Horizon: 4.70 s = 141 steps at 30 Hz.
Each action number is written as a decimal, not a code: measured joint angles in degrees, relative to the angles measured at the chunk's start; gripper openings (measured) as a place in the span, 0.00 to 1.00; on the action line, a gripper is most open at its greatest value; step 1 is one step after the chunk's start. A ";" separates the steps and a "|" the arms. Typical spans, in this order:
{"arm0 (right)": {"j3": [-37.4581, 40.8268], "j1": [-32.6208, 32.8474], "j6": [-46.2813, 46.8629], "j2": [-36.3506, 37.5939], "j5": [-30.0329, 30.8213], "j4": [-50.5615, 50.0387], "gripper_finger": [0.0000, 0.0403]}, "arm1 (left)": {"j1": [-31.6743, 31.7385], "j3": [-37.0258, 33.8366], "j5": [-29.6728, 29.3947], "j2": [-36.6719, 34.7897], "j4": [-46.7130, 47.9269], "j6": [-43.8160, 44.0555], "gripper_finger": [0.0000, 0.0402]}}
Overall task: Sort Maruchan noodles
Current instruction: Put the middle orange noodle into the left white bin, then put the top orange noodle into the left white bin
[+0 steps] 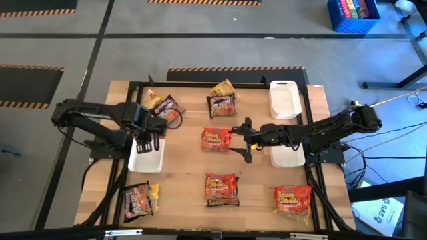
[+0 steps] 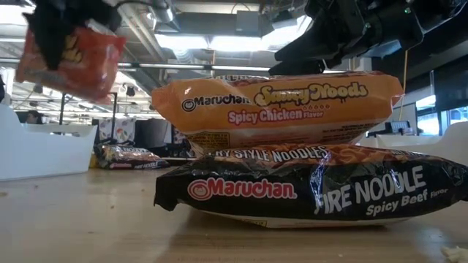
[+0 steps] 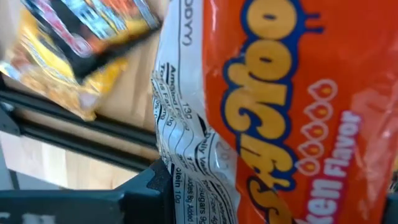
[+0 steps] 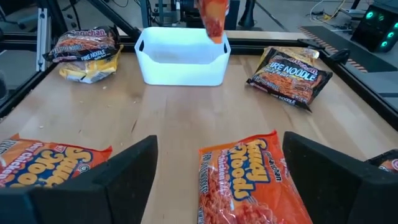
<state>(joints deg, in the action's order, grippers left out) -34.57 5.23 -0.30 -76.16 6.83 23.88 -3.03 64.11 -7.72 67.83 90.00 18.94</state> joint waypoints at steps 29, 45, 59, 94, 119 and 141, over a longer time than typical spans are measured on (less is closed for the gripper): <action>0.00 0.00 -0.22 0.00 -0.02 -0.06 0.80 | 0.00 -13.66 0.38 1.12 -9.46 -4.26 0.40; 0.00 0.00 -0.24 0.00 -0.04 -0.07 0.80 | 0.66 -13.45 -1.84 1.19 -11.13 -4.07 0.40; 0.00 0.00 -0.26 0.00 -0.45 -0.19 0.80 | 0.66 -15.57 -4.18 1.19 -18.42 -8.84 0.40; 0.04 0.02 -0.02 -2.91 -4.52 2.89 0.80 | 7.55 -22.70 -1.55 4.71 -32.11 -7.31 0.42; 0.04 0.02 0.45 -2.89 -4.95 3.06 0.80 | 8.76 -21.42 -7.87 5.14 -30.42 -5.98 0.60; 0.02 0.01 1.77 -2.87 -4.68 3.06 0.80 | 8.29 -9.27 -10.60 4.64 -26.70 -6.97 0.59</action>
<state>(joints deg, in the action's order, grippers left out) -34.54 5.25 1.47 -79.03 2.15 26.94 5.27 54.83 -18.32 72.46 63.31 11.97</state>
